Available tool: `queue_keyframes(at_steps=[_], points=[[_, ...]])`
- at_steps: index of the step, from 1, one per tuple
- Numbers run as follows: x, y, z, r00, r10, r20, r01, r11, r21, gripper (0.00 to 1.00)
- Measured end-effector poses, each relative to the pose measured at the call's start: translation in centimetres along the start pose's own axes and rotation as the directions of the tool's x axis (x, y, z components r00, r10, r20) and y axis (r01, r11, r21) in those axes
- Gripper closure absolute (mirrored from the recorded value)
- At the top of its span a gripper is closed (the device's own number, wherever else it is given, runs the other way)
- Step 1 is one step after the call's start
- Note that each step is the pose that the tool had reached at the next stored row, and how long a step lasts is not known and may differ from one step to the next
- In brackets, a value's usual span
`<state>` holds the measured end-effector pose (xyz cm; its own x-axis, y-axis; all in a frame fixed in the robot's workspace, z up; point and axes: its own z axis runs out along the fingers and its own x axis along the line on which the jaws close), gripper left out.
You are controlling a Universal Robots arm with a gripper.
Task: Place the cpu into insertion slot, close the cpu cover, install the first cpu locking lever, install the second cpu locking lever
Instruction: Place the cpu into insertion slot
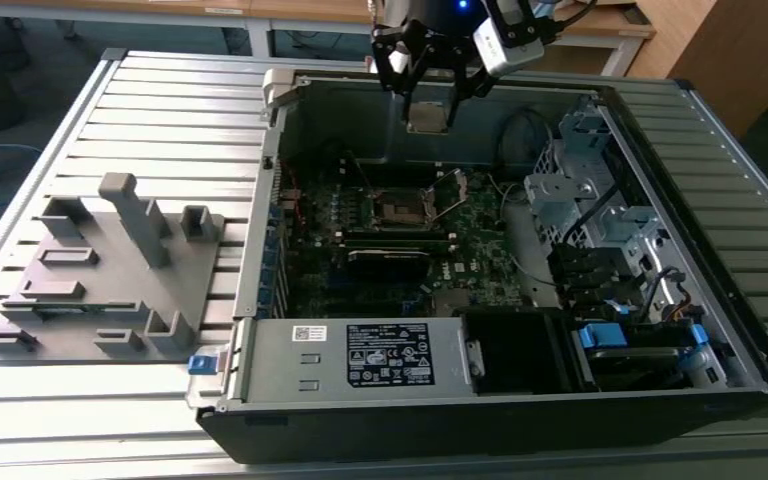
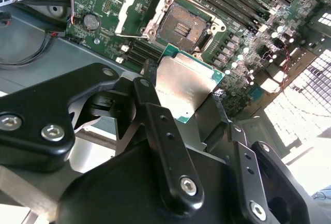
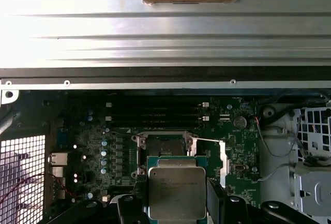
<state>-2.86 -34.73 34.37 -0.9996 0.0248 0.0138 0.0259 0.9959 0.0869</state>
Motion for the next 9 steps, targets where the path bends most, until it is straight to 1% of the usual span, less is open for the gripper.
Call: queue_keyframes(at_steps=[9], points=[[-0.01, -0.02, 0.25, 1.0000, 0.000, 0.0001, 0.000, 1.0000, -0.0001, 0.46]])
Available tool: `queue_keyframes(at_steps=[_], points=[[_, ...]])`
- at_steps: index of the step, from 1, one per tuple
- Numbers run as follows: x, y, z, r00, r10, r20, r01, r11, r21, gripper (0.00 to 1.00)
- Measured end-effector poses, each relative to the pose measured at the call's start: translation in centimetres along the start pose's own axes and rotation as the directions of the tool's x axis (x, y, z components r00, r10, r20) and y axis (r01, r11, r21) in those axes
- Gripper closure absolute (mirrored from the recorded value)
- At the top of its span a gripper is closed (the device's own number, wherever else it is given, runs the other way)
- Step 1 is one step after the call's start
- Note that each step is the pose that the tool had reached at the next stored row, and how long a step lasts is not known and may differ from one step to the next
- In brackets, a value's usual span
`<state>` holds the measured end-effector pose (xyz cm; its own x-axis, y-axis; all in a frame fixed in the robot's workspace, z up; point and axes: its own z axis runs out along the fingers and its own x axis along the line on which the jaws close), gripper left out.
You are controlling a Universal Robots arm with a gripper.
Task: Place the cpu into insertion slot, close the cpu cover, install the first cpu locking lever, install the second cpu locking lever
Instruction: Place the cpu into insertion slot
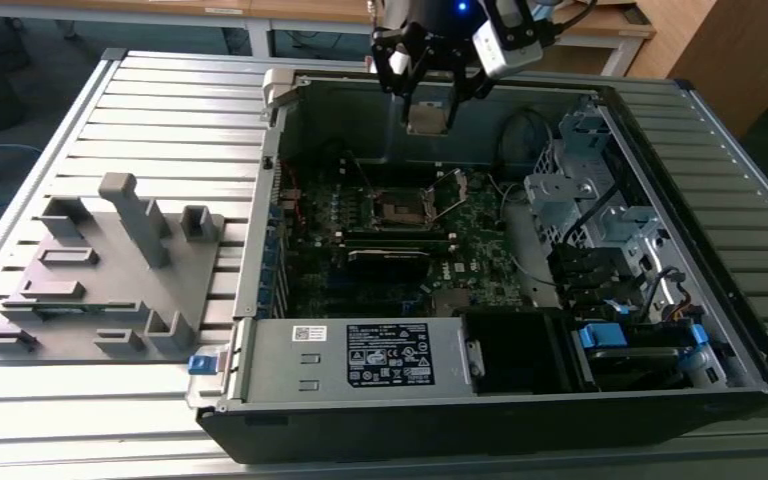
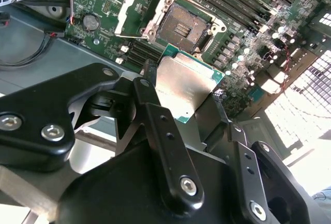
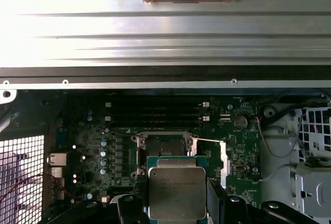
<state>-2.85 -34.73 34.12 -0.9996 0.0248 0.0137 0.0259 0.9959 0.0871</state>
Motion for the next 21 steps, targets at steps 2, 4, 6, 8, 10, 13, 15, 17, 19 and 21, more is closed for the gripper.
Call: queue_keyframes(at_steps=[2, 4, 6, 8, 10, 13, 15, 17, 19, 21], points=[[0.00, -0.01, 0.08, 1.0000, 0.000, 0.0000, 0.000, 1.0000, 0.0000, 0.46], [0.00, -0.01, 0.16, 1.0000, 0.000, 0.0000, 0.000, 1.0000, 0.0000, 0.46], [0.00, -0.01, 0.17, 1.0000, 0.000, 0.0000, 0.000, 1.0000, 0.0001, 0.46], [0.00, -0.02, 0.17, 1.0000, 0.000, -0.0001, 0.000, 1.0000, 0.0002, 0.46], [0.00, -0.02, 0.19, 1.0000, 0.000, 0.0000, 0.000, 1.0000, 0.0001, 0.46], [0.00, -0.03, 0.37, 1.0000, 0.000, 0.0001, 0.000, 1.0000, -0.0001, 0.46], [-0.01, -0.05, 0.55, 1.0000, 0.000, 0.0001, 0.000, 1.0000, -0.0001, 0.46], [-0.01, -0.07, 0.77, 1.0000, 0.000, 0.0001, 0.000, 1.0000, 0.0000, 0.46], [-0.01, -0.09, 1.01, 1.0000, 0.000, 0.0003, 0.000, 1.0000, 0.0001, 0.46], [-0.02, -0.11, 1.28, 1.0000, 0.000, 0.0004, 0.000, 1.0000, 0.0001, 0.46]])
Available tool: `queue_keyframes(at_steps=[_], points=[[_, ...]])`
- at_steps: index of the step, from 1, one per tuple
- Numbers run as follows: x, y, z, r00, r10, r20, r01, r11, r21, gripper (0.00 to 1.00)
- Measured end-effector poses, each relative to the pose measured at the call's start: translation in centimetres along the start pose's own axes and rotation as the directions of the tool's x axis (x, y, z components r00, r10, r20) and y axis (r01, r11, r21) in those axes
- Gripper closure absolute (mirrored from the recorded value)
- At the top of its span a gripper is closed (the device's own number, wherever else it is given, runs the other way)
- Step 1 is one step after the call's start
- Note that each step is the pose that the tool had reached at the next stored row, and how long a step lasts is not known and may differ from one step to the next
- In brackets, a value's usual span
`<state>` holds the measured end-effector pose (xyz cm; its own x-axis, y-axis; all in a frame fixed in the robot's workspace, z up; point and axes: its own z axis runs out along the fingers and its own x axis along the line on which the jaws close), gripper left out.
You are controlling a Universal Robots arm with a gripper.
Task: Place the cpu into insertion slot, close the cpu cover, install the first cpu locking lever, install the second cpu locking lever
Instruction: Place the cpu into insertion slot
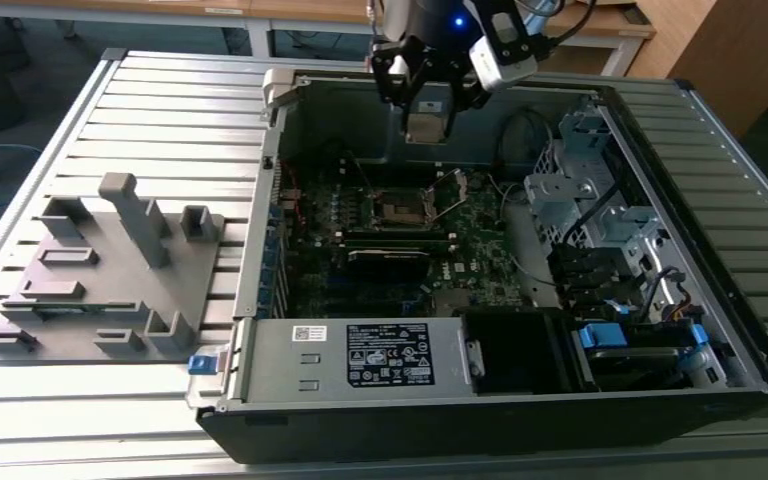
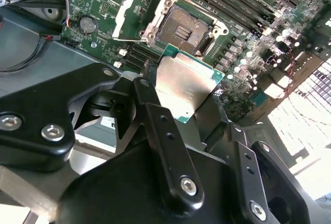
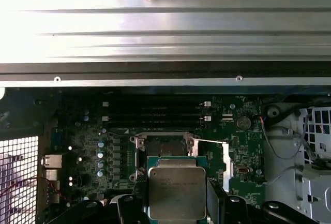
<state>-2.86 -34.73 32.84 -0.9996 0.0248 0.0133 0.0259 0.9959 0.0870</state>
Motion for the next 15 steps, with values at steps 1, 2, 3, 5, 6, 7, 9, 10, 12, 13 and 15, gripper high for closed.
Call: queue_keyframes(at_steps=[1, 2, 3, 5, 6, 7, 9, 10, 12, 13, 15], points=[[0.00, -0.01, 0.14, 1.0000, 0.000, 0.0000, 0.000, 1.0000, 0.0000, 0.46], [0.00, -0.03, 0.28, 1.0000, 0.000, 0.0002, 0.000, 1.0000, 0.0000, 0.46], [-0.01, -0.04, 0.42, 1.0000, 0.000, 0.0003, 0.000, 1.0000, 0.0000, 0.46], [-0.01, -0.07, 0.73, 1.0000, 0.000, 0.0007, 0.000, 1.0000, -0.0002, 0.46], [-0.01, -0.10, 0.90, 1.0000, 0.000, 0.0011, 0.000, 1.0000, -0.0002, 0.46], [-0.01, -0.12, 1.06, 1.0000, 0.000, 0.0016, 0.000, 1.0000, -0.0002, 0.46], [0.00, -0.15, 1.36, 1.0000, -0.001, 0.0029, 0.001, 1.0000, -0.0003, 0.46], [0.00, -0.17, 1.50, 1.0000, -0.001, 0.0034, 0.001, 1.0000, -0.0004, 0.46], [0.02, -0.21, 1.79, 1.0000, -0.002, 0.0042, 0.002, 1.0000, -0.0008, 0.46], [0.02, -0.23, 1.93, 1.0000, -0.002, 0.0044, 0.002, 1.0000, -0.0010, 0.46], [0.04, -0.25, 2.08, 1.0000, -0.002, 0.0045, 0.002, 1.0000, -0.0011, 0.46]])
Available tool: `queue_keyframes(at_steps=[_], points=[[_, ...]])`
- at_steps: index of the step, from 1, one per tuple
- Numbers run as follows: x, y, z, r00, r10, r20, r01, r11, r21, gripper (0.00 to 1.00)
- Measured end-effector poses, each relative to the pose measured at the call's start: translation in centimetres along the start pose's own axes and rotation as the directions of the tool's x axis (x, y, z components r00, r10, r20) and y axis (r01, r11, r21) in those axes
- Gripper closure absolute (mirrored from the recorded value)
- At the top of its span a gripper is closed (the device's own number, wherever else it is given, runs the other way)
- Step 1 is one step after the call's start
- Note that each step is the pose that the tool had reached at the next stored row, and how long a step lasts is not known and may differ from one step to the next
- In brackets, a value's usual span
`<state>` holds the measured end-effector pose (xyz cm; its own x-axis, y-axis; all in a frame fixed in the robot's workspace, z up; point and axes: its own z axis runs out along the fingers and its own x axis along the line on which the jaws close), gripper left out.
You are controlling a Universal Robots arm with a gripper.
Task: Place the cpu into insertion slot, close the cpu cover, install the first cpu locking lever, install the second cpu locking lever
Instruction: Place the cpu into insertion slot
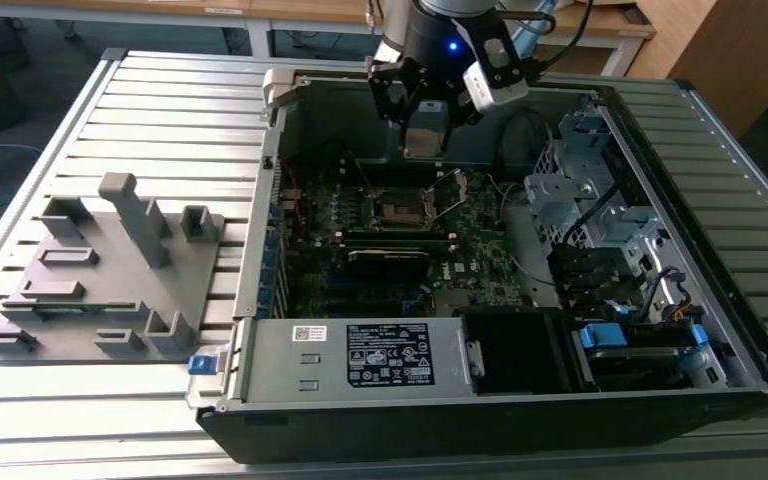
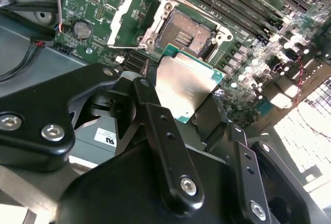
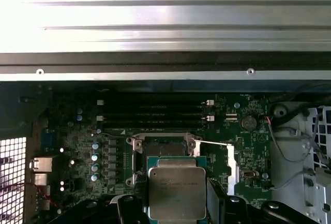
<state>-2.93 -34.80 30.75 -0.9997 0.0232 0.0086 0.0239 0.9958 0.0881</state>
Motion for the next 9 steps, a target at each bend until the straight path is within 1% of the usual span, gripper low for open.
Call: queue_keyframes(at_steps=[2, 6, 9], points=[[0.00, 0.00, 0.01, 1.0000, 0.000, -0.0001, 0.000, 1.0000, 0.0003, 0.46], [0.00, -0.03, 0.30, 1.0000, 0.000, 0.0000, 0.000, 1.0000, 0.0000, 0.46], [0.00, -0.03, 0.33, 1.0000, 0.000, -0.0002, 0.000, 1.0000, 0.0003, 0.46]])
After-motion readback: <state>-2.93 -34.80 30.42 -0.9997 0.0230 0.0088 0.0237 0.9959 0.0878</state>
